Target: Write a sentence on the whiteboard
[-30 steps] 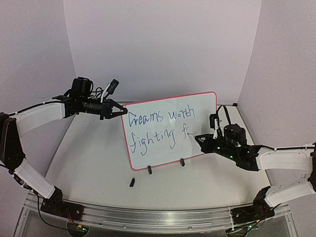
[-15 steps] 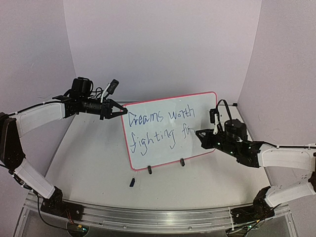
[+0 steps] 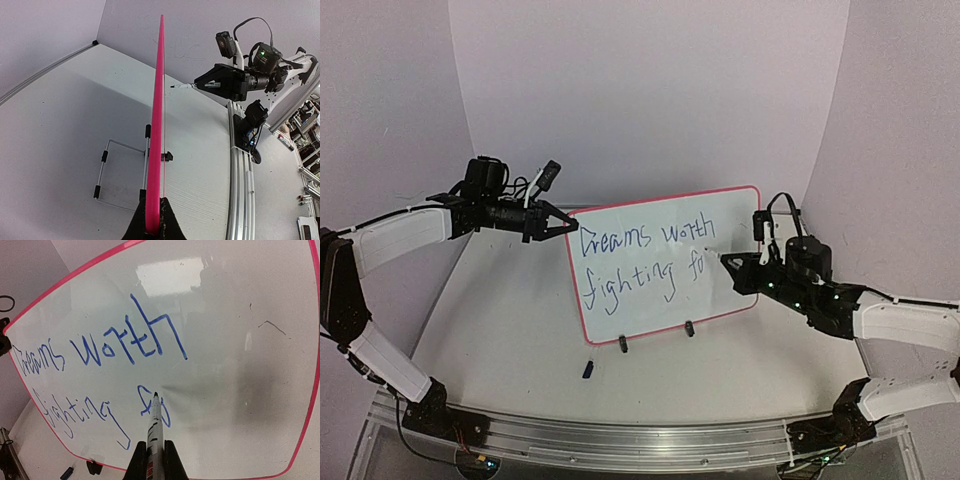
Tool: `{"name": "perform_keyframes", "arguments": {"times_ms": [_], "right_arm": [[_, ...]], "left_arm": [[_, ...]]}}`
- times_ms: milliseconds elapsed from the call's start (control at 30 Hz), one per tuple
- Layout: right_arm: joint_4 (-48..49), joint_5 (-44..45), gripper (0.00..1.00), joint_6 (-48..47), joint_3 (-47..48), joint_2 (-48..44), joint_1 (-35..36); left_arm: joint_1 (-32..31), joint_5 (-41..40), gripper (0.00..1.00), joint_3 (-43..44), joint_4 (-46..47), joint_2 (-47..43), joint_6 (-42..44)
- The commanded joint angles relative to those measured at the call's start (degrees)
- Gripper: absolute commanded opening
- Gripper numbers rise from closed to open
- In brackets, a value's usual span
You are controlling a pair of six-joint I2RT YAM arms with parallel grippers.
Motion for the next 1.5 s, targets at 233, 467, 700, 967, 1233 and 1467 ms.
{"name": "perform_keyframes", "arguments": {"times_ms": [233,467,700,967,1233,1467], "right_arm": [[1.2,2.1,0.00,-1.4,1.1,1.7,-0.2],[1.6,3.4,0.00,-1.8,1.6,2.8,-0.3],[0.5,4.1,0.00,-0.4,-0.5,2.1,-0.3],[-0.4,3.5,0.00,2.6,-4.4,0.2,-0.3],[-0.5,3.6,0.00,1.8,-3.4,0.3,-0.2],[-0.5,2.9,0.00,-0.1,0.4,1.0,-0.2]], "left_arm": [[-1.8,-2.8,0.00,-1.3,-6.9,2.5,6.3],[-1.7,-2.8,0.00,-1.2,-6.9,2.6,6.3],[-1.8,-2.8,0.00,-1.2,-6.9,2.6,6.3],[-1.8,-2.8,0.00,-1.2,-7.0,2.7,6.2],[-1.8,-2.8,0.00,-1.2,-7.0,2.6,6.3],[-1.8,-2.9,0.00,-1.3,-7.0,2.3,6.3]]}}
